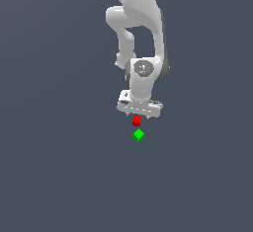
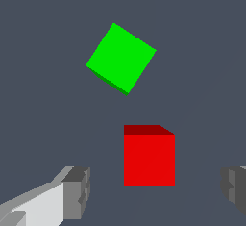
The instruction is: Stack the red cube on top of the green cube.
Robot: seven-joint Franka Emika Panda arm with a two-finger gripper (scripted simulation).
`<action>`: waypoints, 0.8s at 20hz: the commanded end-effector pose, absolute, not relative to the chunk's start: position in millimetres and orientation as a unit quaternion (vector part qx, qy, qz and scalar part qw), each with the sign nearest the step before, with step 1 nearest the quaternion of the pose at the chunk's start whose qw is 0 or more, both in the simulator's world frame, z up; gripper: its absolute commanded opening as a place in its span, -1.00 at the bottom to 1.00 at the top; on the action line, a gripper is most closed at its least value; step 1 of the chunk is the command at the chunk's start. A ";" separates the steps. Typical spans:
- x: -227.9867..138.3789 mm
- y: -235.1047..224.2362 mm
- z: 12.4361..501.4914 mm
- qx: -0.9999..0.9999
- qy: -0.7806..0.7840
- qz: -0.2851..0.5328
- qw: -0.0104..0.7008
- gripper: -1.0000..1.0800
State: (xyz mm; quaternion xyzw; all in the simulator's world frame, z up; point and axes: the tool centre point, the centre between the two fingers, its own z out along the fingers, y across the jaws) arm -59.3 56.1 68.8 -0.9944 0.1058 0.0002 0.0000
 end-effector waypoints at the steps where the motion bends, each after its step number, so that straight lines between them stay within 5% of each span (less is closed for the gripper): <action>1: -58.4 55.5 69.4 -0.994 0.106 0.000 0.000 0.92; 16: -59.1 54.9 29.9 -0.994 0.106 0.000 0.000 0.92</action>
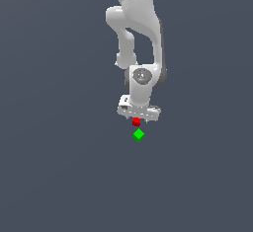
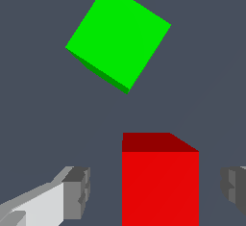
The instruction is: Stack the red cube on top of the green cube.
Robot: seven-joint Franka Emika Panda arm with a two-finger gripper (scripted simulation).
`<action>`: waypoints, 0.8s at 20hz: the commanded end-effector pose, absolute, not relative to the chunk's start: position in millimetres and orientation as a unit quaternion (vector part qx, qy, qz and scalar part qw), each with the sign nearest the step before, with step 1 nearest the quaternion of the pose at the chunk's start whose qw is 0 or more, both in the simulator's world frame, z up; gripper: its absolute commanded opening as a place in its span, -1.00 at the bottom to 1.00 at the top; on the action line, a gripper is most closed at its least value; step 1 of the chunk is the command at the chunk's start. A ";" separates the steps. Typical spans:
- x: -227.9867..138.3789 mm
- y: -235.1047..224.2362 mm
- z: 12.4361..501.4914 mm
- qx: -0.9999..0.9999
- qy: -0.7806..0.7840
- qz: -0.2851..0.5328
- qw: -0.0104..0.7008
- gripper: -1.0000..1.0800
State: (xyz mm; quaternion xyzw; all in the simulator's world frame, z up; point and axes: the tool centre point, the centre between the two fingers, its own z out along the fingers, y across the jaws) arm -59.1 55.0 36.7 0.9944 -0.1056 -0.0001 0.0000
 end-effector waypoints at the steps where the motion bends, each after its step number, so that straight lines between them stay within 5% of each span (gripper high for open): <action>1: -59.0 54.9 26.7 0.994 -0.106 0.000 0.000 0.92; 6: -58.2 54.9 20.0 0.994 -0.106 0.000 0.000 0.92; 7: -58.2 54.9 20.0 0.994 -0.106 0.000 0.000 -1.00; 16: -58.2 54.9 20.0 0.994 -0.106 0.000 0.000 -1.00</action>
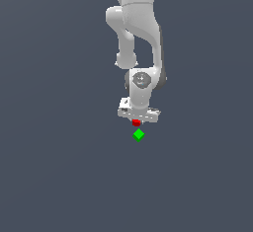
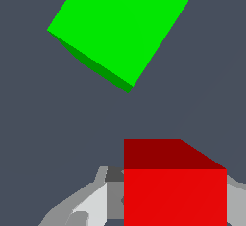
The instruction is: Stack the red cube on top of the green cube.
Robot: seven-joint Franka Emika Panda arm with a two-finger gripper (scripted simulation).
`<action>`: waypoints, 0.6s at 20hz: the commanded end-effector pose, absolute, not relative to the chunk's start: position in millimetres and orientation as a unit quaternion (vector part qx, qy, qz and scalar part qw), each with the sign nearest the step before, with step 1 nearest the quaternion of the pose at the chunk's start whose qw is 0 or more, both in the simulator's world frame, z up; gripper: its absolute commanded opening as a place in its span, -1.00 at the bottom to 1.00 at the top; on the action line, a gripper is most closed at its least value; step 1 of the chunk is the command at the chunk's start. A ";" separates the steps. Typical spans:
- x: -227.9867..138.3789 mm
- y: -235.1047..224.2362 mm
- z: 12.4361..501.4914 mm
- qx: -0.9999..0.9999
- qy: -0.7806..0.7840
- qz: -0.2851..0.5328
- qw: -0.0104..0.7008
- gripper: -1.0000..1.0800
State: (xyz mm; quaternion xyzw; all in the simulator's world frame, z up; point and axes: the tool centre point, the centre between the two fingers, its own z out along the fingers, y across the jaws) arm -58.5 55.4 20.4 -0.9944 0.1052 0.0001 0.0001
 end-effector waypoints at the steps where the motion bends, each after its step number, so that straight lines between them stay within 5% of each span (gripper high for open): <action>1: -58.3 55.2 20.3 -0.994 0.105 0.000 0.000 -1.00; 12: -59.3 55.1 53.1 -0.994 0.105 0.000 0.000 -1.00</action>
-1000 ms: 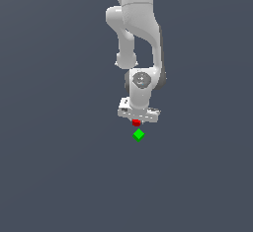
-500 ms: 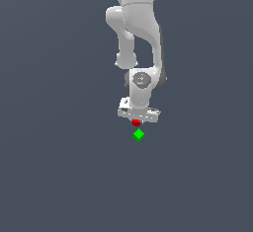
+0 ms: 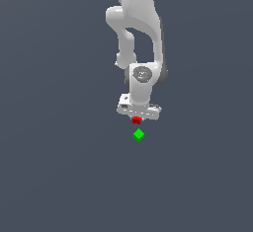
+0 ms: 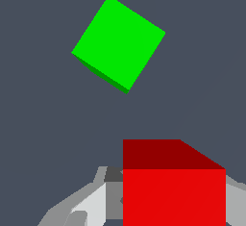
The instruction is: Stack the red cube on top of the green cube.
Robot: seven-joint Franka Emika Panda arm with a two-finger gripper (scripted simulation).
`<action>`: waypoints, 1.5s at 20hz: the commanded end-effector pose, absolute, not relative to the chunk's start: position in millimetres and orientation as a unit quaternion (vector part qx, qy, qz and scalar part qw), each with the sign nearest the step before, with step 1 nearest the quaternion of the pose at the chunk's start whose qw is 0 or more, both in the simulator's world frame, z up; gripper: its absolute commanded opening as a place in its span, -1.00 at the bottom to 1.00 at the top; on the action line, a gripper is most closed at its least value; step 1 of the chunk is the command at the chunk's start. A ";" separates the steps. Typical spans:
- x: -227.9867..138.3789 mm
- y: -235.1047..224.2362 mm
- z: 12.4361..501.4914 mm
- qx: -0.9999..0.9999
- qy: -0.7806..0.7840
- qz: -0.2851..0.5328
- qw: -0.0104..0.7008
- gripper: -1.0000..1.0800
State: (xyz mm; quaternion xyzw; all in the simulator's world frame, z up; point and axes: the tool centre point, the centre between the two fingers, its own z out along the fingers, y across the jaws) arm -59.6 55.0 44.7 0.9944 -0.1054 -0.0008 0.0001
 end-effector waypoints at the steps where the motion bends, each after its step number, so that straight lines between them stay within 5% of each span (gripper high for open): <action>1: -59.4 55.0 59.6 0.994 -0.105 0.000 0.000 -1.00; 13: -59.2 55.0 116.1 0.994 -0.105 0.000 0.000 -1.00; 30: -23.9 57.0 93.3 0.994 -0.105 0.000 0.000 -1.00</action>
